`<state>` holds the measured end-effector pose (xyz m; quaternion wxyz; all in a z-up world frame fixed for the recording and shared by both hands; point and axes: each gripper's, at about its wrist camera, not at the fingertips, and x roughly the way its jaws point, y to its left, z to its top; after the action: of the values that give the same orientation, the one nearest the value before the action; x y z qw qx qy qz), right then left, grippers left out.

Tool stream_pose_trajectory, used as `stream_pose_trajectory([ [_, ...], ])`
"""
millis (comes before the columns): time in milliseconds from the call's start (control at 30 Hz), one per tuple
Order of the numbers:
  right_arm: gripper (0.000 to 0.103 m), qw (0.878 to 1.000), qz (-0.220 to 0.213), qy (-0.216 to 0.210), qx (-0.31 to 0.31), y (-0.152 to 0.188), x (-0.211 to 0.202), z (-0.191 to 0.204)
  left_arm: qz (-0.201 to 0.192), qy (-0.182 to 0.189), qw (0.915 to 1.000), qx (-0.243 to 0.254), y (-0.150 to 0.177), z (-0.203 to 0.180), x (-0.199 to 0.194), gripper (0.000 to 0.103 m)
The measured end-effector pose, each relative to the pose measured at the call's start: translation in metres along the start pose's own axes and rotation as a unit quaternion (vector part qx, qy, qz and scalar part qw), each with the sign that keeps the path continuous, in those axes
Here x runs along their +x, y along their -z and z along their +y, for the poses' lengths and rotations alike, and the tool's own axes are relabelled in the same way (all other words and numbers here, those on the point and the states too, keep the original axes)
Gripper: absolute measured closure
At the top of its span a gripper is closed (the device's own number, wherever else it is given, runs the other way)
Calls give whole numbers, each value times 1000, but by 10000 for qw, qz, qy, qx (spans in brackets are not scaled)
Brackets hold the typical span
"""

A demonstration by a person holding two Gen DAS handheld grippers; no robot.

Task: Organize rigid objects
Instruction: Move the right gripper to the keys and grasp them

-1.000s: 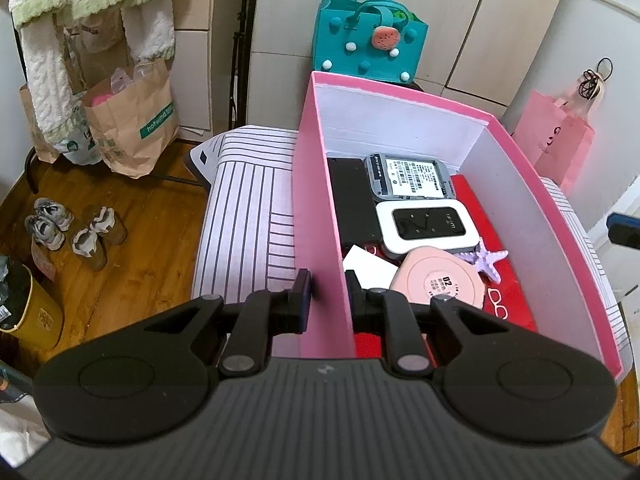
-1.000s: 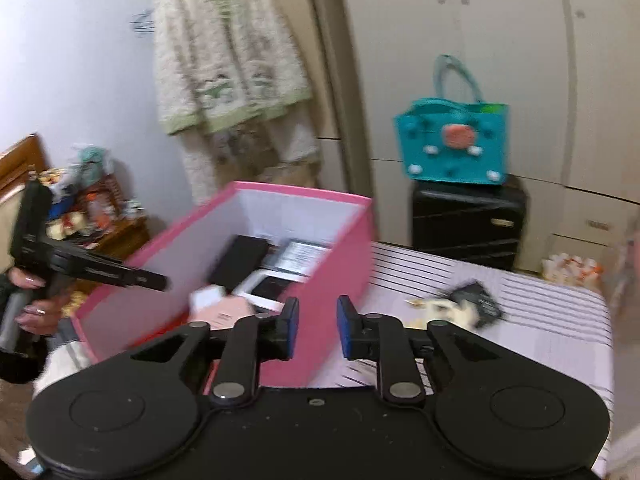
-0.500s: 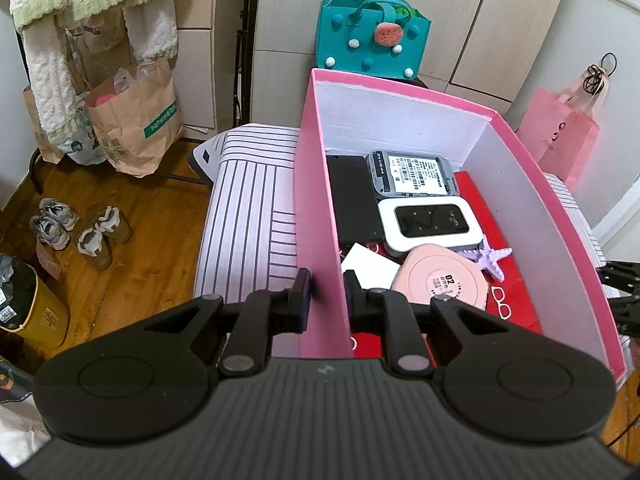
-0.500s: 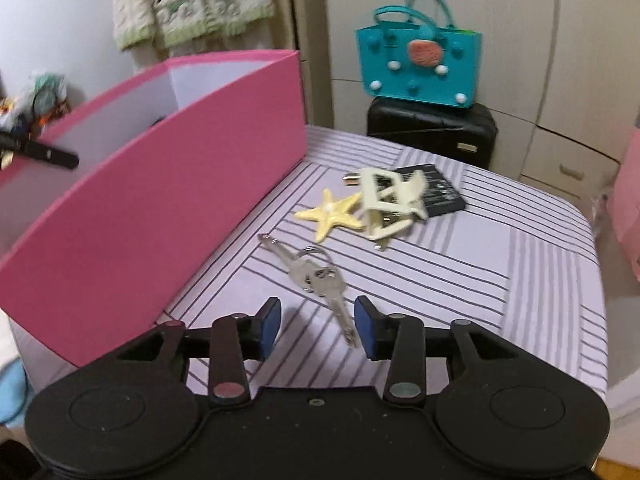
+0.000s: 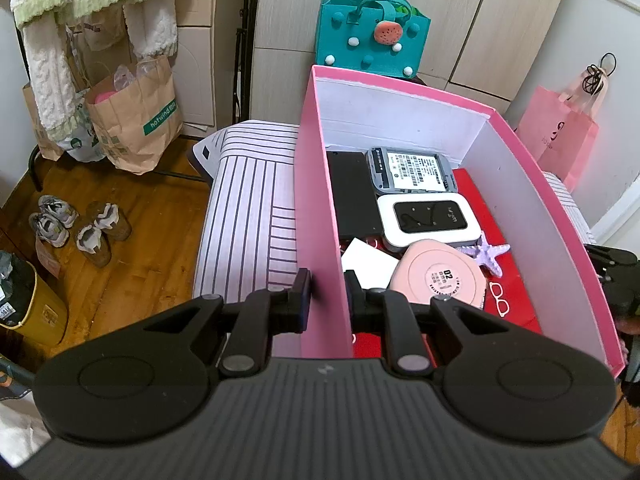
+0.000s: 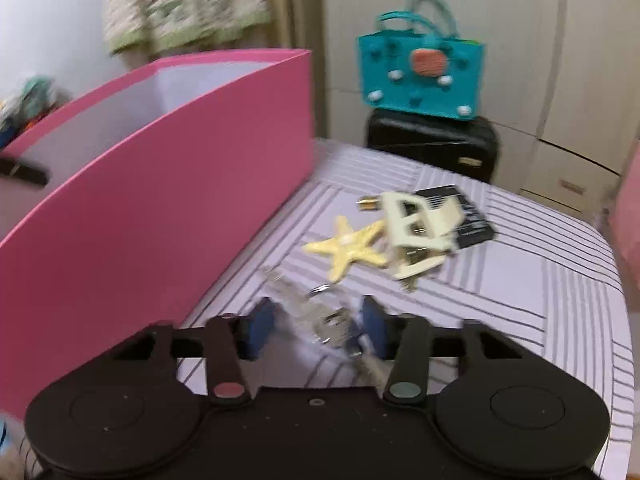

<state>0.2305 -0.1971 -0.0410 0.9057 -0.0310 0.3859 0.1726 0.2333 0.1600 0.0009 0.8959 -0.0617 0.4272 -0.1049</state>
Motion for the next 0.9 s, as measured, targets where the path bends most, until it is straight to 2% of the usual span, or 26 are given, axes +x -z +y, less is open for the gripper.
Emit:
stream_pose_trajectory([
  [33,73,10000,-35,71,53,0,1,-3,1,6,10000,-5,0,0,0,87],
  [167,75,9994,-40,-57,342,-3,0,-14,6,10,10000,2,0,0,0,87],
  [300,99,9962,-163,-385,769,-9,-12,-24,16,40,10000,16,0,0,-1,87],
  [333,100,9947,-152,-499,884,-10,-14,-27,15,41,10000,23,0,0,-2,87],
  [600,100,9928,-244,-682,950,-14,-30,-22,5,72,10000,35,1,1,-3,87],
  [900,100,9935,-594,-717,659,-43,-73,-11,26,71,9999,87,2,-1,-4,87],
])
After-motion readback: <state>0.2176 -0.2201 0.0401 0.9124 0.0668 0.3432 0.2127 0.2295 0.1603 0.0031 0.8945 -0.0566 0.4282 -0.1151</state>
